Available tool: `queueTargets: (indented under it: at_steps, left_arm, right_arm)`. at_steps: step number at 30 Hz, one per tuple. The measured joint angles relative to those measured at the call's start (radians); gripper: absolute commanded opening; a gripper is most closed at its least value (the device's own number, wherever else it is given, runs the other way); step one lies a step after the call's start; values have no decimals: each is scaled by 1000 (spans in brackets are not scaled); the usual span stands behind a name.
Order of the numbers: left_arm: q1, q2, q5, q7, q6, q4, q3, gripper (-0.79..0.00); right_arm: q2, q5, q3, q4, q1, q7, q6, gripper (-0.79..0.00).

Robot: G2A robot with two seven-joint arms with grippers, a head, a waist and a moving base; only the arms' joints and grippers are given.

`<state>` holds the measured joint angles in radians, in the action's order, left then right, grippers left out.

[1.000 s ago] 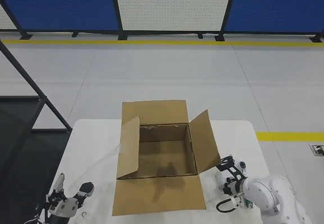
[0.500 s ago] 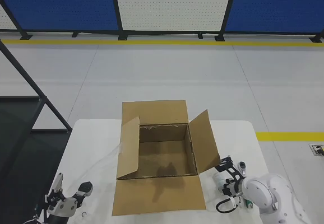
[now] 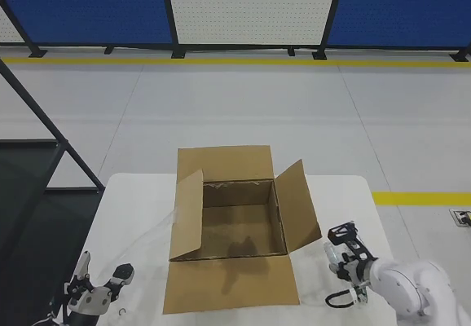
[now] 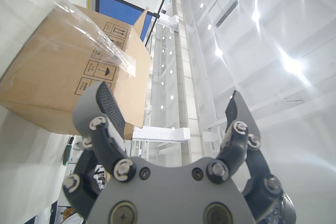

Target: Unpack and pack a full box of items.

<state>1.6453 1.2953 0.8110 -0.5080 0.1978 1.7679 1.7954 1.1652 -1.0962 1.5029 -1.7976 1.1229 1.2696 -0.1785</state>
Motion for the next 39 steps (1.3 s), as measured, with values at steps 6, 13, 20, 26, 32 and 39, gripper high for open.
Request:
queueTargets:
  at_steps: [6,13,20,26,32,39]
  left_arm:
    - [-2,0,5,-6,4,-5,-1,0]
    - [0,0,18,-16,9,-13,-3,0]
    - [10,1,25,-25,16,-8,-7,0]
    - [9,1,24,-25,15,-8,-7,0]
    - [9,1,24,-25,15,-8,-7,0]
    - [15,1,16,-20,16,12,-14,0]
  right_arm:
    - [-17,10,132,-234,86,21,3,-785]
    - [-33,158,246,-403,63,22,-64,-785]
    - [-37,230,233,-446,22,28,-72,-785]
    - [-37,229,233,-446,23,28,-72,-785]
    - [-37,234,208,-446,34,-7,-94,-785]
    - [-43,114,56,-529,-113,-63,-98,-785]
